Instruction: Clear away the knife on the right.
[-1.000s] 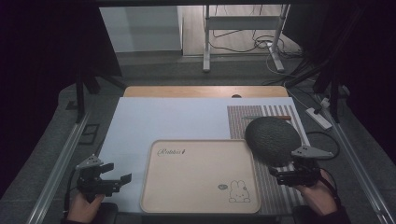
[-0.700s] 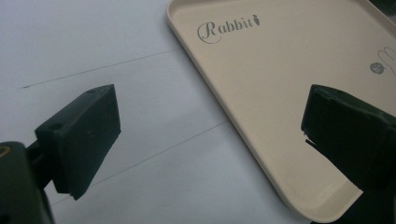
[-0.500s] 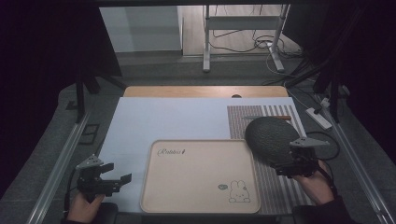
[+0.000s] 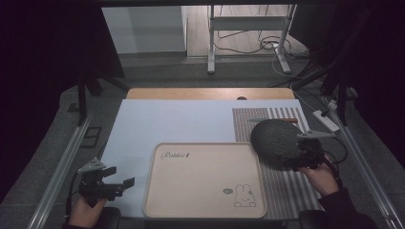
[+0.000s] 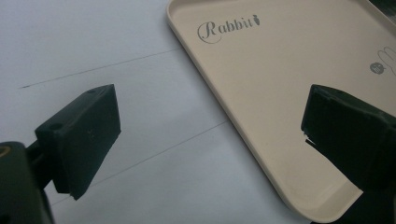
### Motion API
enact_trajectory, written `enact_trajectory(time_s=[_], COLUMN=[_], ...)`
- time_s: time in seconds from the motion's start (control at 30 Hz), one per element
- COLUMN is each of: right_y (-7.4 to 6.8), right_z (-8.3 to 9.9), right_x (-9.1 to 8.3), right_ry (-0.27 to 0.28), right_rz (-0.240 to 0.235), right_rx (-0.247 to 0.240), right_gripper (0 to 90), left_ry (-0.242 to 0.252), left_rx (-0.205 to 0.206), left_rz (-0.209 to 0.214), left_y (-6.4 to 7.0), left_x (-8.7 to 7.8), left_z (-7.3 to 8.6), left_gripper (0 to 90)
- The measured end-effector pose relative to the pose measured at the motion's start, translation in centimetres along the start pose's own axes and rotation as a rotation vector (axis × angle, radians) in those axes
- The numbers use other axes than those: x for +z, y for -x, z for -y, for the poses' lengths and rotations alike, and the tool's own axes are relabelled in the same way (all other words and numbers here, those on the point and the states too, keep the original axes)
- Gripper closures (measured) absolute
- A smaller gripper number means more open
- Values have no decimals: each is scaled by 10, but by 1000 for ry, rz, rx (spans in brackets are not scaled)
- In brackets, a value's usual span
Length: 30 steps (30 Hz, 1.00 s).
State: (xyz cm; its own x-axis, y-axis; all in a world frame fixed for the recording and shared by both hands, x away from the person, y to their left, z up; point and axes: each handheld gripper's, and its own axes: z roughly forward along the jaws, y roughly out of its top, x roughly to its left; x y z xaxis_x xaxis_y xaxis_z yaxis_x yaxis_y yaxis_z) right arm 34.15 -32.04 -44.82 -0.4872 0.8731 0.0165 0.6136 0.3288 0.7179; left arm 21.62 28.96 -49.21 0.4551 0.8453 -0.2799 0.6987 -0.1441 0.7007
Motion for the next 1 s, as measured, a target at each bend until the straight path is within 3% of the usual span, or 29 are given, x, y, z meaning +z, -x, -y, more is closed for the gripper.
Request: enact_trajectory(time_s=[0.37,1.0], right_y=[10,35], right_z=[-15,-40], right_x=[15,45], right_ry=[-15,-57], right_rz=[19,56], right_rx=[-5,35], right_gripper=[0,0], left_ry=[0,-1], left_rx=[-3,-2], left_rz=[-4,-5], left_y=[0,0], left_x=[0,0], left_z=[0,0], left_gripper=[53,55])
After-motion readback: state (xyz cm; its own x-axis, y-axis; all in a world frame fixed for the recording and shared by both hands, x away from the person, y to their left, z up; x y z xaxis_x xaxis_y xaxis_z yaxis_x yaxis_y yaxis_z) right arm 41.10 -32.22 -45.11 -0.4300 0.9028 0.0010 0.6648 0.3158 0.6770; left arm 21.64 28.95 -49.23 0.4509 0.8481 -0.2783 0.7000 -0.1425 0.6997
